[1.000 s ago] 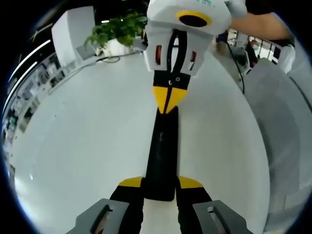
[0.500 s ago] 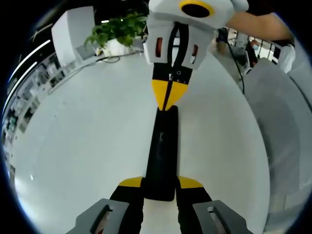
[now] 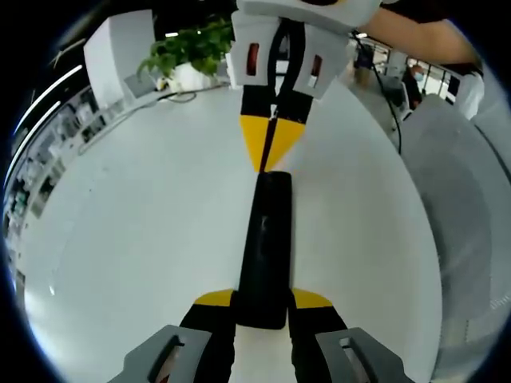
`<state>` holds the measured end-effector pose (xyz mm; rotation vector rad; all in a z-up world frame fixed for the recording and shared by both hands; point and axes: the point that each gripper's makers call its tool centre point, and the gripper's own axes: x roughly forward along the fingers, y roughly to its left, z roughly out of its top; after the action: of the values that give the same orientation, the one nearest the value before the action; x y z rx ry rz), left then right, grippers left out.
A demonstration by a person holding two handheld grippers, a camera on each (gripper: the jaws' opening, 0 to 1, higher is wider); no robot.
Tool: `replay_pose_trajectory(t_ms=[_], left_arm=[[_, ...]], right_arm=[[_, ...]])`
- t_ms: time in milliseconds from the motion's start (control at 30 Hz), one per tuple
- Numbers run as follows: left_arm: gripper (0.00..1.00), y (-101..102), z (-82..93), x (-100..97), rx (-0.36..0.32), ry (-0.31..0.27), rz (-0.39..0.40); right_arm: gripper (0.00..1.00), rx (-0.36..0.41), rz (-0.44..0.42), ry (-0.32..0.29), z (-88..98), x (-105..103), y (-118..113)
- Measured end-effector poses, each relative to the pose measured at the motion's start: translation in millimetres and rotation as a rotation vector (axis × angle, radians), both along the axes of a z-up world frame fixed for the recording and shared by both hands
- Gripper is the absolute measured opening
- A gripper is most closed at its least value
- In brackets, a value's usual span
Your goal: Press the specified remote control buttons in sequence, fully releasing each button before pressing the next.
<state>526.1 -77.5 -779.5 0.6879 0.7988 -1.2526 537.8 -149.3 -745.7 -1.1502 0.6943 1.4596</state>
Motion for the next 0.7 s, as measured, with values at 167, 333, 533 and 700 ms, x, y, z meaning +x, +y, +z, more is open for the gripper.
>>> replay_pose_trajectory(t_ms=[167, 333, 533, 700], left_arm=[[0.24, -0.2, 0.1, -0.1, -0.003, 0.001, 0.001], [0.24, -0.3, 0.1, -0.1, -0.005, 0.002, 0.001], [0.24, -0.3, 0.1, 0.1, -0.007, 0.002, 0.002], [0.24, -0.5, 0.1, 0.0, -0.008, 0.002, 0.001]], right_arm=[[0.00, 0.002, 0.004, 0.005, -0.8, 0.7, 2.6], [0.00, -0.001, 0.011, 0.012, -4.1, 0.0, 5.3], [0.00, -0.005, 0.018, 0.023, -9.3, -1.4, 7.9], [0.00, -0.010, 0.023, 0.032, -13.9, -3.5, 7.6]])
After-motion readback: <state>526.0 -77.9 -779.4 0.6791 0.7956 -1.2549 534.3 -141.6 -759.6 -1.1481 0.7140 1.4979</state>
